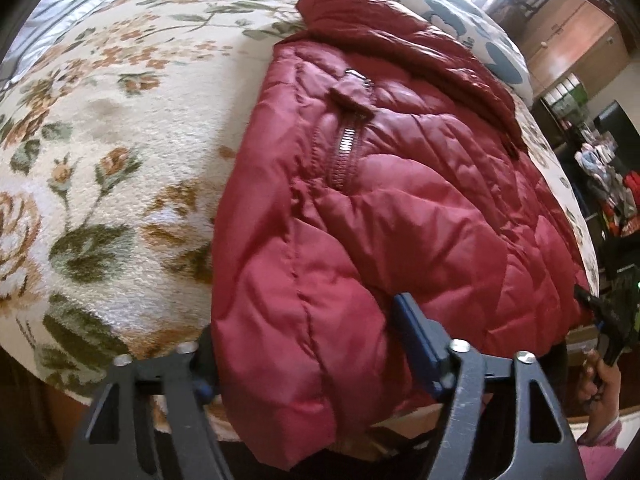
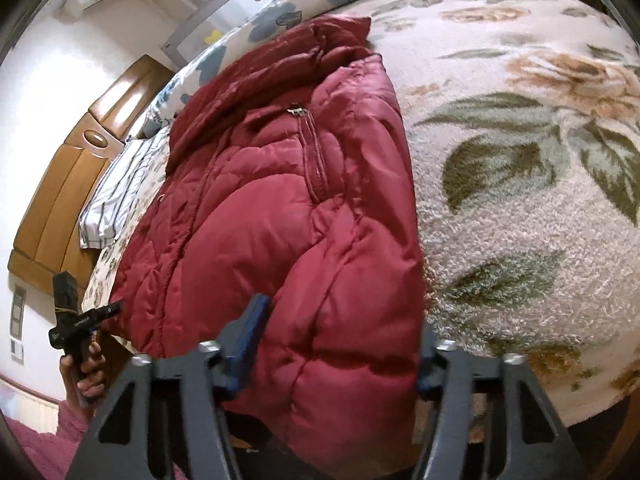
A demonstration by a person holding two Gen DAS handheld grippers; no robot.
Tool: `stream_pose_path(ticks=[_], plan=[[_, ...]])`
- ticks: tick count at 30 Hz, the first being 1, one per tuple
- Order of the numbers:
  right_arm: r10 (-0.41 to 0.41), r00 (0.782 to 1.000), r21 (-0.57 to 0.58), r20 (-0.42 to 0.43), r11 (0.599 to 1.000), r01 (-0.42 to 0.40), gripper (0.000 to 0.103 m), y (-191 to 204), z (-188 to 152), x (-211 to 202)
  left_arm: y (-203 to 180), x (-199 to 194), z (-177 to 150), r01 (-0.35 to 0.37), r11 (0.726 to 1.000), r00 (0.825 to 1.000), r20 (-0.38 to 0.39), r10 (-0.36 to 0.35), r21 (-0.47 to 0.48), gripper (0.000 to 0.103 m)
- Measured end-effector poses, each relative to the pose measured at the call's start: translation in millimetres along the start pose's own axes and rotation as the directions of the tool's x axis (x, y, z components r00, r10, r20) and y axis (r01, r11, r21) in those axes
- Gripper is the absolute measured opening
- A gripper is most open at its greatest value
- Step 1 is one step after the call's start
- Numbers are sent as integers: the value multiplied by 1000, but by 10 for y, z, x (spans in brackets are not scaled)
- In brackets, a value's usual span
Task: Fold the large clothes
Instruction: 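Grasp the coat's hem with both tools and lift it toward the collar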
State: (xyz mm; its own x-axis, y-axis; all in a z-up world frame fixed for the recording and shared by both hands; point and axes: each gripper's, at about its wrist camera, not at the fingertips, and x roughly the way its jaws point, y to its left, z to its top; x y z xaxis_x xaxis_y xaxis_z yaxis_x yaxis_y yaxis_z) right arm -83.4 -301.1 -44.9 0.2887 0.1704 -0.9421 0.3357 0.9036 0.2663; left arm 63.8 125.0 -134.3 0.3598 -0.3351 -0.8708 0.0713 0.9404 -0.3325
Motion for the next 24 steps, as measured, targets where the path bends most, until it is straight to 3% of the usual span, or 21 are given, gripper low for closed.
stream_pose_path(ticks=[5,12,15,17,24], plan=[[13,1000,3,11,1000,-13,42,-6,5,39,-66,23,-31,11,999,1000,8,-11,36,46],[67,998,69,15,995,-68,48,-134,-24,46,-23,36,-18,28,999,1000,-1,-28,24,45],[45,999,43,20,998,-46,41,-95,-19,24,-82,7,-5,28,999,999,14,-29,40,27],[32,999,19,30,999,-33,37,-44,-9,0,-119,-37,-1,14,998,999,29,-16,54,22],[45,995,-27,86,999,-43,27,94,85,-145,-213,-261,49,3,997,996,89,-10,73,17]])
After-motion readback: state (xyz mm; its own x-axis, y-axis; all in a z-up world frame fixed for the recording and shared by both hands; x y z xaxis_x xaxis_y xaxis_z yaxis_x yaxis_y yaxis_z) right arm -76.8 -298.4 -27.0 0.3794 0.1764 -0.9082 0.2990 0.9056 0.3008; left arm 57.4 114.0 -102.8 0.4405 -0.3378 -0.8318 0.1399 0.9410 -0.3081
